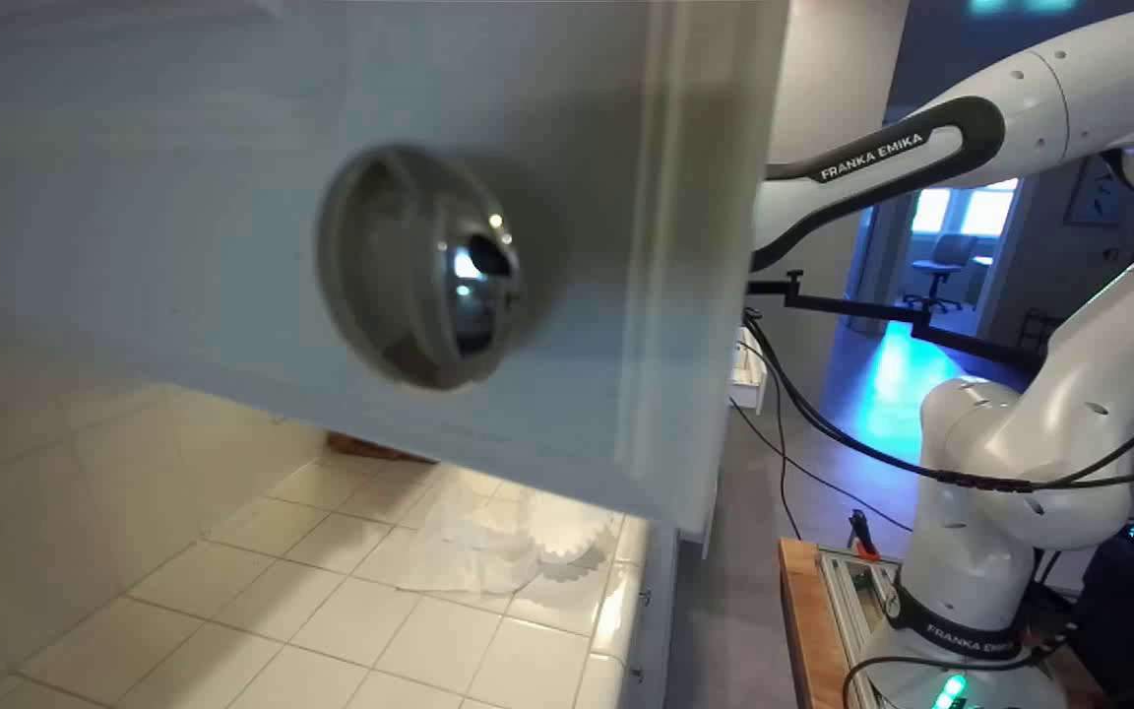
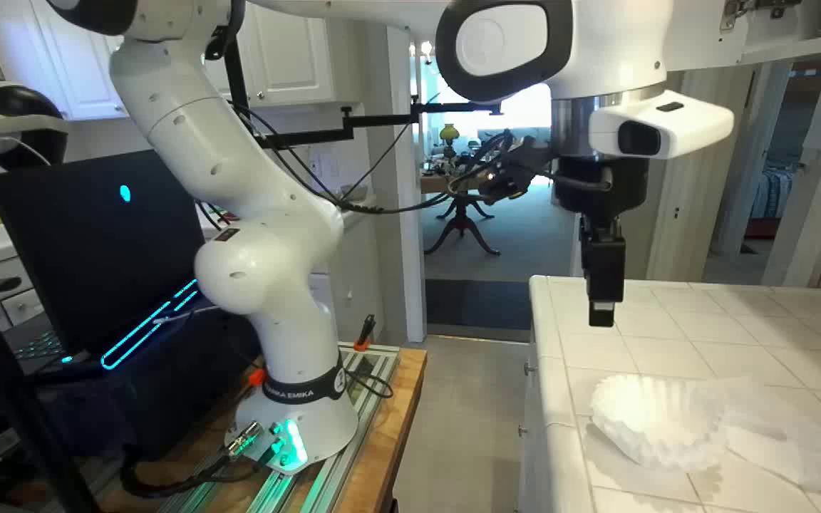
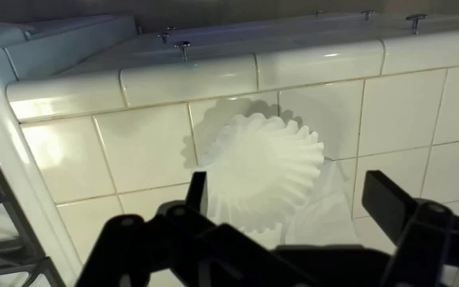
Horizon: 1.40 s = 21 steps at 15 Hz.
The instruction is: Close the left door of the upper cabinet.
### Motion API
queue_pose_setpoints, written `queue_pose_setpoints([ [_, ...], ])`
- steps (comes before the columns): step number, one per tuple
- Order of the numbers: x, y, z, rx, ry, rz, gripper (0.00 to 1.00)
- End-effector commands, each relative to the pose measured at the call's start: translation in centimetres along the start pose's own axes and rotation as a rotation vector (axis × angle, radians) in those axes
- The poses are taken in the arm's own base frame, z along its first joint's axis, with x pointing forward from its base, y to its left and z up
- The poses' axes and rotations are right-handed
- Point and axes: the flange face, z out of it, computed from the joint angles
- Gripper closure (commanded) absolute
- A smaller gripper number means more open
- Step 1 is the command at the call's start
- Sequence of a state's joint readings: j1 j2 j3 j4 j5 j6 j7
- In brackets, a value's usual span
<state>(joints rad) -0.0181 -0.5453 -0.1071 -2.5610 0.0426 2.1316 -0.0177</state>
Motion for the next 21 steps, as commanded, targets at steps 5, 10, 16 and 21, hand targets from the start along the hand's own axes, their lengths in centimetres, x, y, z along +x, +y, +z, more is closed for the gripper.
queue_pose_setpoints([
  [5, 0.0, 0.0, -0.1, 0.0, -0.001, 0.0, 0.0],
  [10, -3.4, -8.5, -1.0, 0.033, 0.051, -0.121, 0.0],
  [16, -9.6, -20.5, -5.0, 0.068, 0.228, -0.203, 0.0],
  [21, -13.0, -28.8, -8.9, 0.063, 0.485, -0.321, 0.0],
])
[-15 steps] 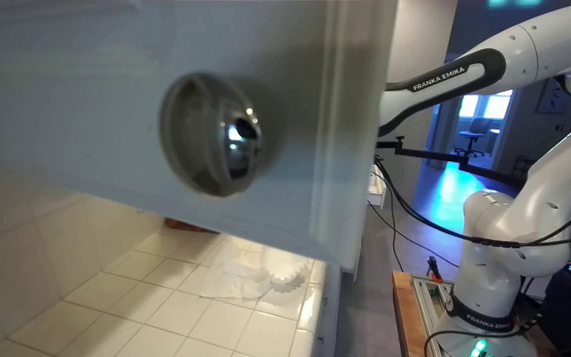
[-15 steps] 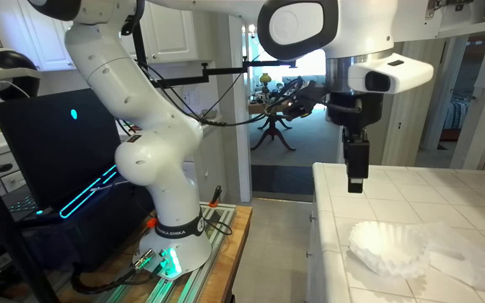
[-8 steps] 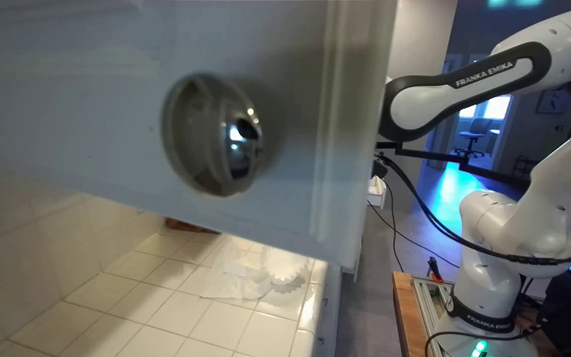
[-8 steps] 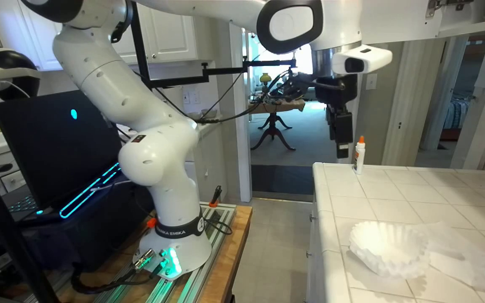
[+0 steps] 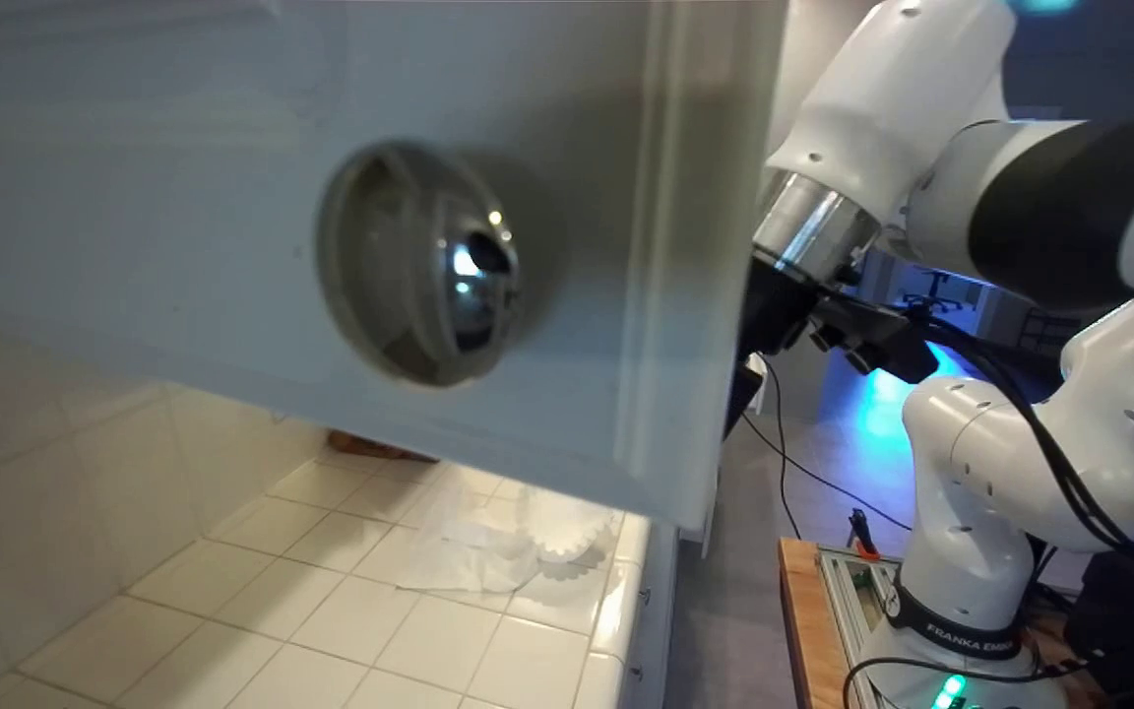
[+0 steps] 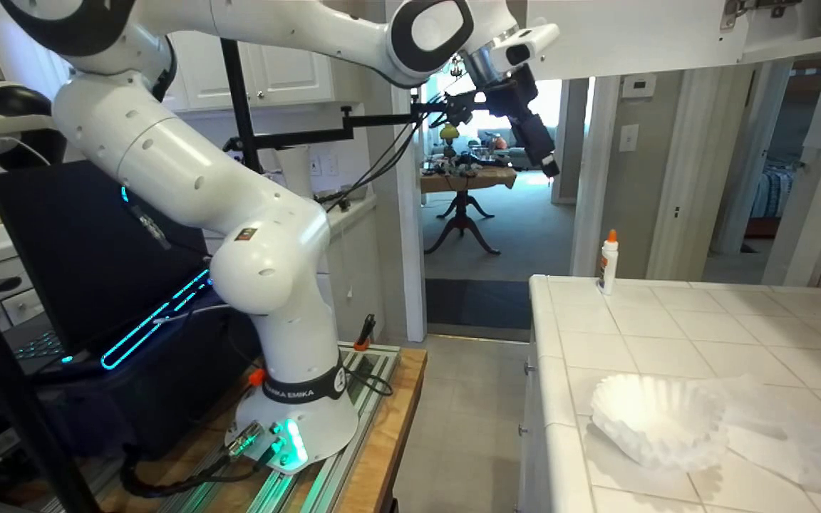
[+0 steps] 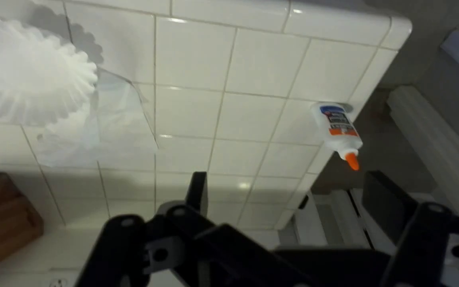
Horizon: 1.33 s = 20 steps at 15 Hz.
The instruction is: Close the left door of the upper cabinet.
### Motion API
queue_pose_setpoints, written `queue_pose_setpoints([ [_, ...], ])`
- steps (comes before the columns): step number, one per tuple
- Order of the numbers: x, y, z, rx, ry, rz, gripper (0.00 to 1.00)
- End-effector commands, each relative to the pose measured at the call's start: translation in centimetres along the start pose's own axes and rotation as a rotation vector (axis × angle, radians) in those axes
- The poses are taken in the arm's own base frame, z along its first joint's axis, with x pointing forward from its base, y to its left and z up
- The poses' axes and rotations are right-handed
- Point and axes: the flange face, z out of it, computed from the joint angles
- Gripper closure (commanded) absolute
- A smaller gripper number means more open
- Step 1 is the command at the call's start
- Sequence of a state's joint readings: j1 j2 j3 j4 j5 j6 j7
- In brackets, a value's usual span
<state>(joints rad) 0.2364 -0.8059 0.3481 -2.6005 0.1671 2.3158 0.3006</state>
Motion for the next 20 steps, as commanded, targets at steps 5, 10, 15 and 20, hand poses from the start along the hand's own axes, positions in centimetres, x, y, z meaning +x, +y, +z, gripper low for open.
queue_pose_setpoints([
  [5, 0.9, -8.7, -4.9, -0.032, 0.334, -0.076, 0.0],
  [10, 2.5, -12.4, -9.2, -0.006, 0.438, -0.134, 0.0],
  [15, 2.9, -17.2, -13.5, 0.007, 0.526, -0.245, 0.0],
  [20, 4.4, -20.7, -16.9, -0.012, 0.61, -0.349, 0.0],
])
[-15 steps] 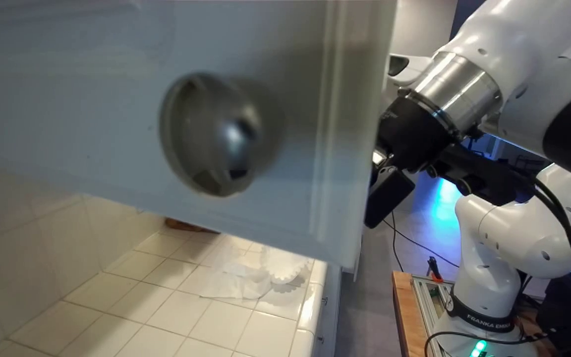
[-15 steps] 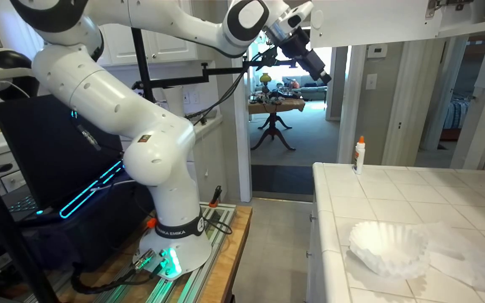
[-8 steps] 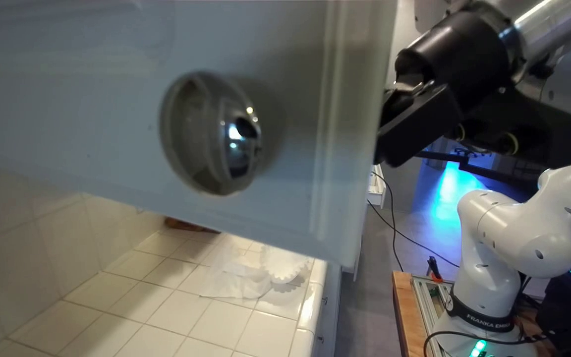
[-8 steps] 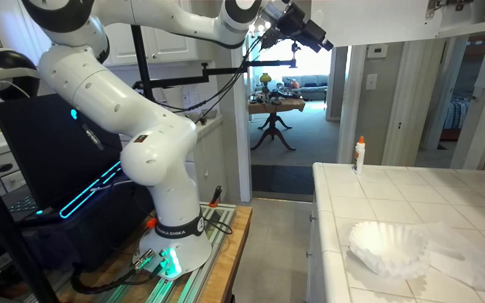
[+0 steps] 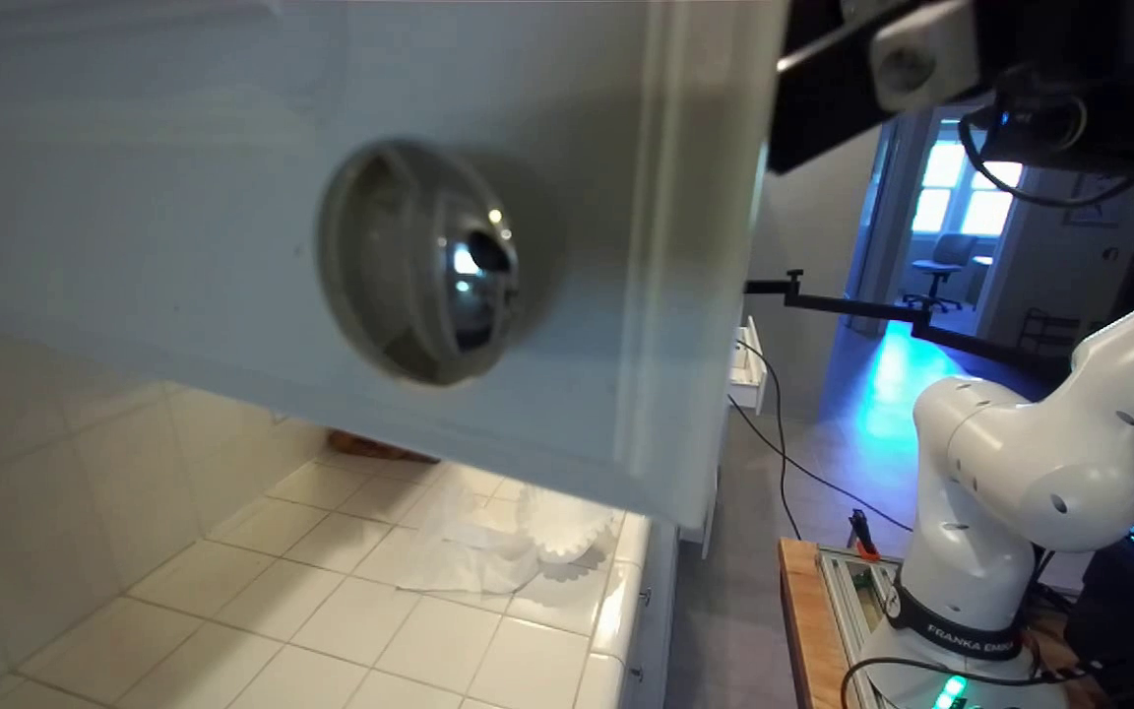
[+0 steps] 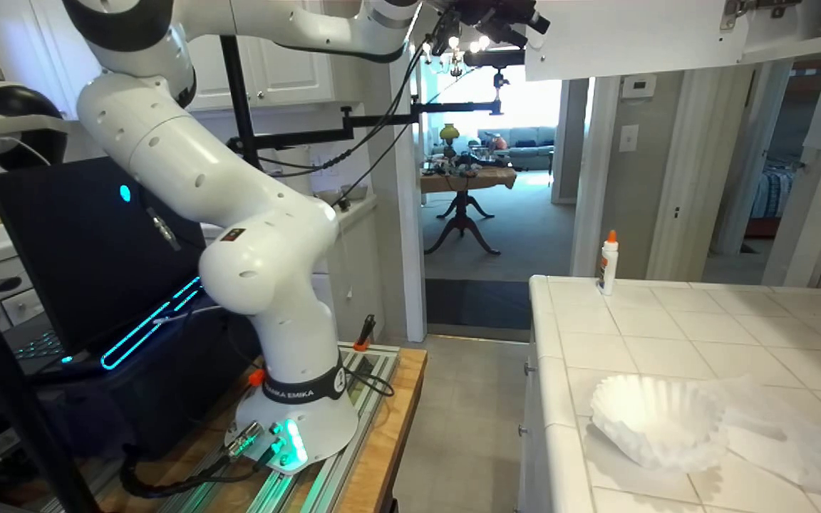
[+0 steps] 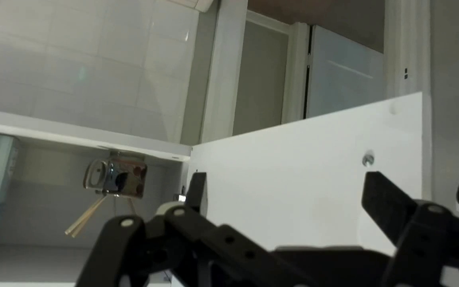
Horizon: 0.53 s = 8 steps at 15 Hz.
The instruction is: Close the left door of the upper cabinet.
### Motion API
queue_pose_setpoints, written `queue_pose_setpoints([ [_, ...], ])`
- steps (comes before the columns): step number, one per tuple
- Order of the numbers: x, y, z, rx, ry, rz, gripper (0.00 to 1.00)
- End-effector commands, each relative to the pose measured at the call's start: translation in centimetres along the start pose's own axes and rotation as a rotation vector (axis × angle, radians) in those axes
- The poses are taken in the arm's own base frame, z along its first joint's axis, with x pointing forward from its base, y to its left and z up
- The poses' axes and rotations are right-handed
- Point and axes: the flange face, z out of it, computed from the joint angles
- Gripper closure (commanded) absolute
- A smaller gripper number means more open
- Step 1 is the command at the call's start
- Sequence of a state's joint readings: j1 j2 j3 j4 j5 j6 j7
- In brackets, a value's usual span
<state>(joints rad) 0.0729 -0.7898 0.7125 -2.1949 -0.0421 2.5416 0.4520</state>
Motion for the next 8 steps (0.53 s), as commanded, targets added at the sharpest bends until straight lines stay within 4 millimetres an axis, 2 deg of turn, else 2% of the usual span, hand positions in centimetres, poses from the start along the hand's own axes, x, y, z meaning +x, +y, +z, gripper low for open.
queue_pose_setpoints([
  [1, 3.6, -1.8, -0.2, 0.019, 0.026, -0.11, 0.0],
  [3, 4.4, -2.9, 0.1, 0.091, -0.016, -0.165, 0.0],
  [4, 2.8, -2.1, -0.6, 0.035, 0.023, -0.113, 0.0],
  [8, 3.9, -2.5, 0.2, 0.082, -0.004, -0.145, 0.0],
])
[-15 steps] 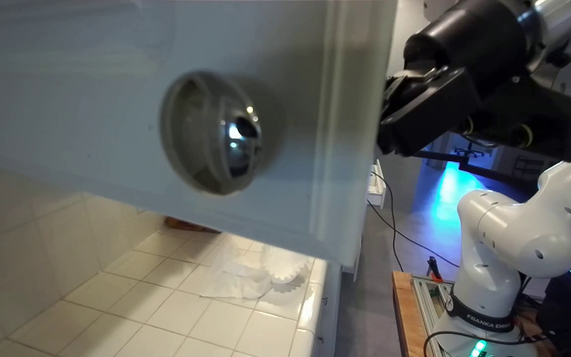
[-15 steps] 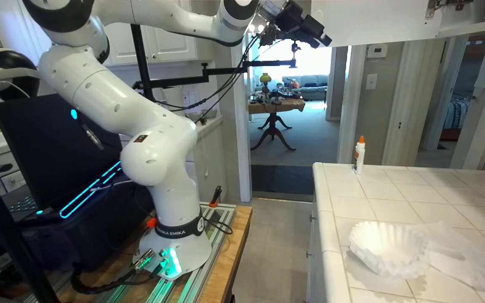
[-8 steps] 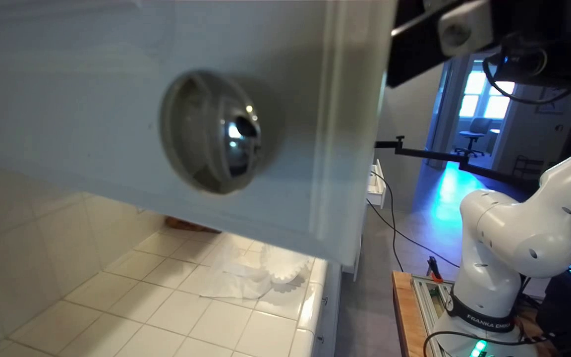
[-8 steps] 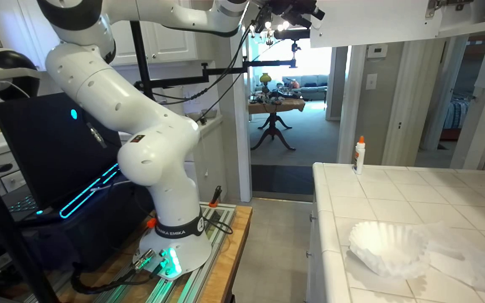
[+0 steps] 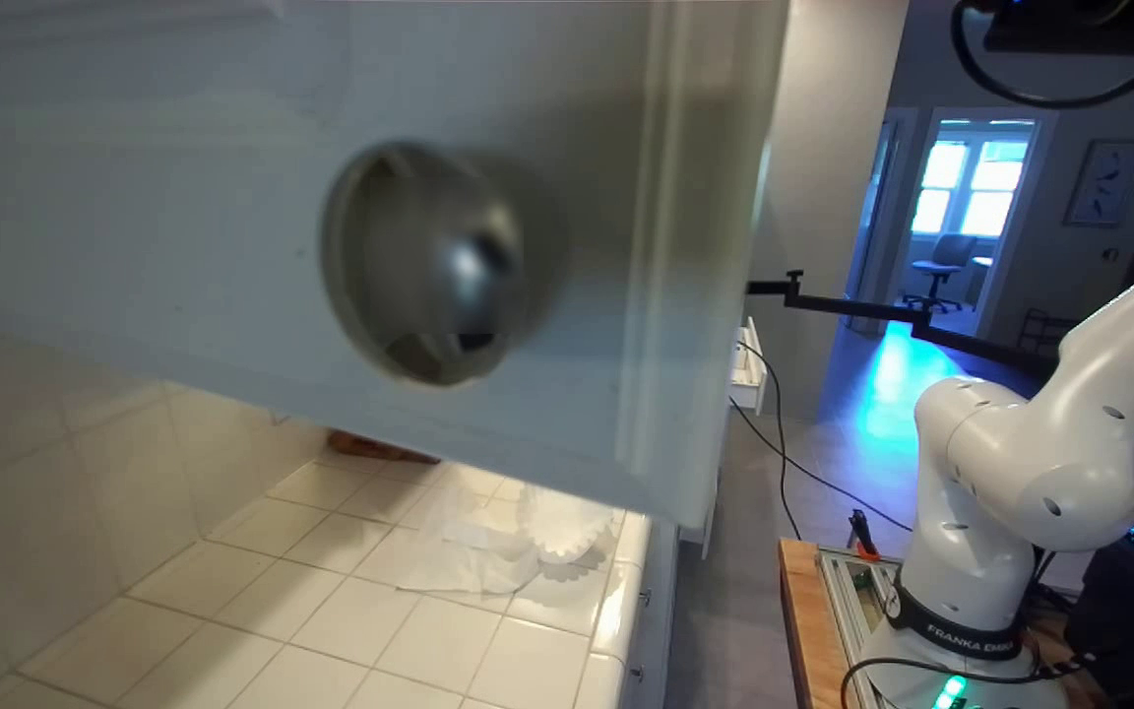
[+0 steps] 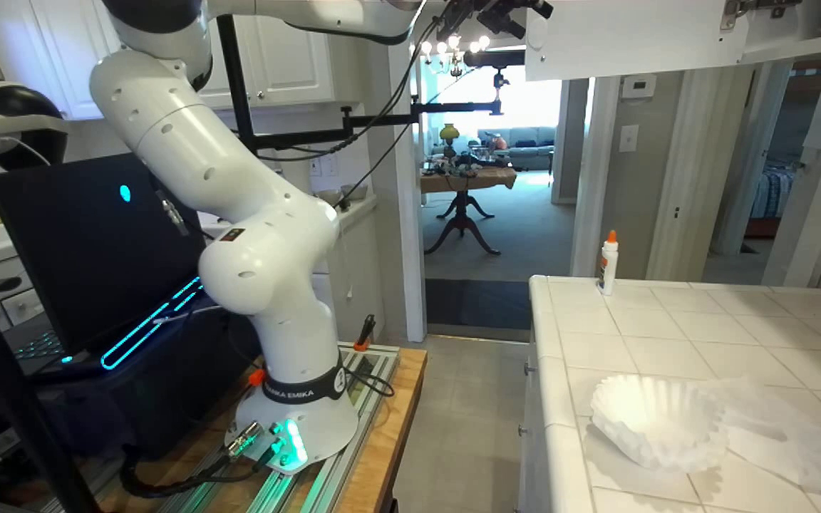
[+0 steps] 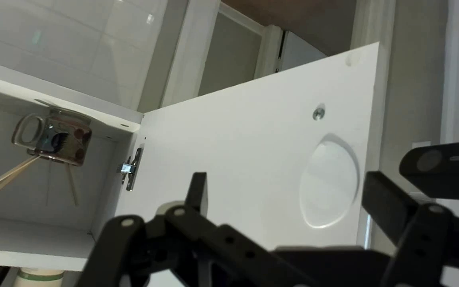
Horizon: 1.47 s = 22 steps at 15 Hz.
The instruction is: Close the left door of the upper cabinet.
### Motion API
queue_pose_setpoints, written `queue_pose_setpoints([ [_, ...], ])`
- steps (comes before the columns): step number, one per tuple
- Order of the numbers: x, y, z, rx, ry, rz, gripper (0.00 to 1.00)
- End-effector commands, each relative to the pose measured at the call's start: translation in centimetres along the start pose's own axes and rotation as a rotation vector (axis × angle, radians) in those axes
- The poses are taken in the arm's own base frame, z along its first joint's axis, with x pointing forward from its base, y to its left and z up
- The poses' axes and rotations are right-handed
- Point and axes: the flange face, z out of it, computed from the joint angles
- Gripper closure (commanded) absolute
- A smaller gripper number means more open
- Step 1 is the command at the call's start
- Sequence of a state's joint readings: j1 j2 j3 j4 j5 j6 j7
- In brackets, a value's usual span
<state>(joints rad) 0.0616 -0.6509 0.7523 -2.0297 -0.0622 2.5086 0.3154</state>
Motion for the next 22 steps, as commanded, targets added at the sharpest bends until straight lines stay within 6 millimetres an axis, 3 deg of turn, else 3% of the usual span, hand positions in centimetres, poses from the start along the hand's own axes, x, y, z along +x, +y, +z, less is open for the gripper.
queue_pose_setpoints([
  [1, 0.14, -0.04, 0.09, 0.003, -0.002, -0.001, 0.0],
  [22, -0.08, -0.3, -0.05, 0.019, -0.009, -0.003, 0.0],
])
